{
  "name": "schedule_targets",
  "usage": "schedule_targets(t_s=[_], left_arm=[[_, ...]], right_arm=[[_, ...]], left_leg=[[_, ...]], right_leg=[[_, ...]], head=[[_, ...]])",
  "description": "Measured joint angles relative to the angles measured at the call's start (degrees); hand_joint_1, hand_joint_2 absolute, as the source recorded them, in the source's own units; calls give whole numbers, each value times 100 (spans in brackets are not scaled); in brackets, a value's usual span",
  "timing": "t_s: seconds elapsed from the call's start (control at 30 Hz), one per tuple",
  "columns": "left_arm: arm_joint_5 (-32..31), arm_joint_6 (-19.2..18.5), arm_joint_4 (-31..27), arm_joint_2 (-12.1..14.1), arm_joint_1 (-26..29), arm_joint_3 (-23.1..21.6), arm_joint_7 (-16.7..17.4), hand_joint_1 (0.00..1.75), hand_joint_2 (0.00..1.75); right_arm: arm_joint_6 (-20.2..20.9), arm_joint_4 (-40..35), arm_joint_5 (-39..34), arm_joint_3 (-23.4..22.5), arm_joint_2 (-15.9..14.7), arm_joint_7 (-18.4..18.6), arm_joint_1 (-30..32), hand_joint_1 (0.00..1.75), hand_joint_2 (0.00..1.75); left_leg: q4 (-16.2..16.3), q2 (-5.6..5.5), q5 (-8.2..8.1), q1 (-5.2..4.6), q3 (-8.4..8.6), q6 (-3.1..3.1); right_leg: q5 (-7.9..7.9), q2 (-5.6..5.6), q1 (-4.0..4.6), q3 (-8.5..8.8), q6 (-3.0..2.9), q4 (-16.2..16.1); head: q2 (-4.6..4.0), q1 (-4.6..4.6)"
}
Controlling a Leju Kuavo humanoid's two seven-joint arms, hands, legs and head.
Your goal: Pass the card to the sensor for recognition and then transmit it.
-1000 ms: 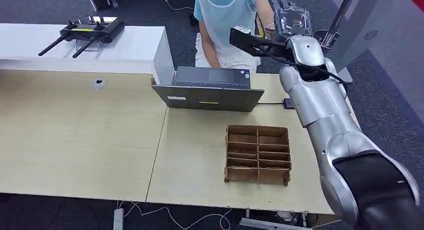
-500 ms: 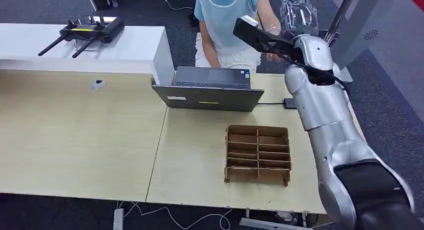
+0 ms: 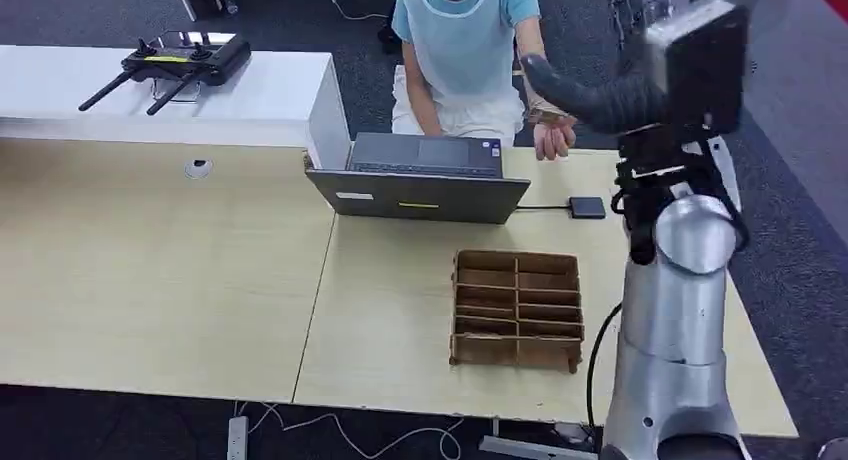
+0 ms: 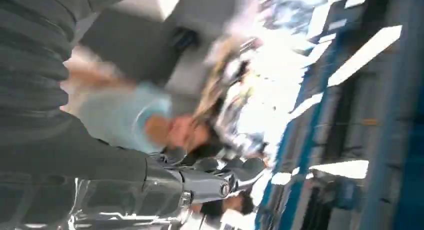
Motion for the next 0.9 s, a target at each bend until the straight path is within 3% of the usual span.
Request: schedule_targets(t_s=[0.13,0.2,0.33,0.57,0.63,0.7,0.8,0.9], left_arm=[[227,94,0,-6,11,2,17,0,0],[383,144,0,-31,28,2,50,0,0],[741,240,0,-77,64,4,92,0,0],[1086,339,2,-157,88,4,256,0,0],[1101,341,2,-175,86,4,299,0,0],[1060,341,2,-186,83,2,299,0,0],[968,387,2,-188,78,0,278,0,0],[985,387,2,-186,74,0,249,0,0]], right_arm=[[212,-1076,-1656,-81,151,-482,1231,0,175],[391,-1580,-1741,-168,162,-795,1978,0,175],[-239,-2288,549,-376,164,-1569,3363,0,175],[-1511,-2937,2575,-490,509,-1867,5144,0,175],[-1913,-2952,3692,-498,603,-1857,5417,0,175],[-1941,-2912,4207,-461,612,-1743,5587,0,175],[-2728,-2624,5345,-300,553,-1344,5695,0,175],[-3169,-2461,6259,-193,514,-770,5719,0,175]], left_leg=[[0,-3,-14,1,3,-4],[0,-6,-23,1,5,-5],[0,-3,-33,0,4,-4],[-3,5,-45,1,6,-10],[-4,8,-45,2,8,-10],[-5,8,-45,2,8,-10],[-5,8,-45,3,10,-10],[-5,8,-45,2,14,-10]], right_leg=[[-14,-3,1,0,-6,-3],[-20,-5,1,3,-6,-3],[-30,-3,0,2,-2,-4],[-45,3,-1,2,-14,-1],[-45,5,-1,3,-15,0],[-45,5,0,5,-15,0],[-45,5,0,6,-15,0],[-44,6,0,11,-15,1]], head=[[0,-4],[0,2],[0,0],[0,-2],[0,-2],[2,-2],[0,-2],[0,-2]])
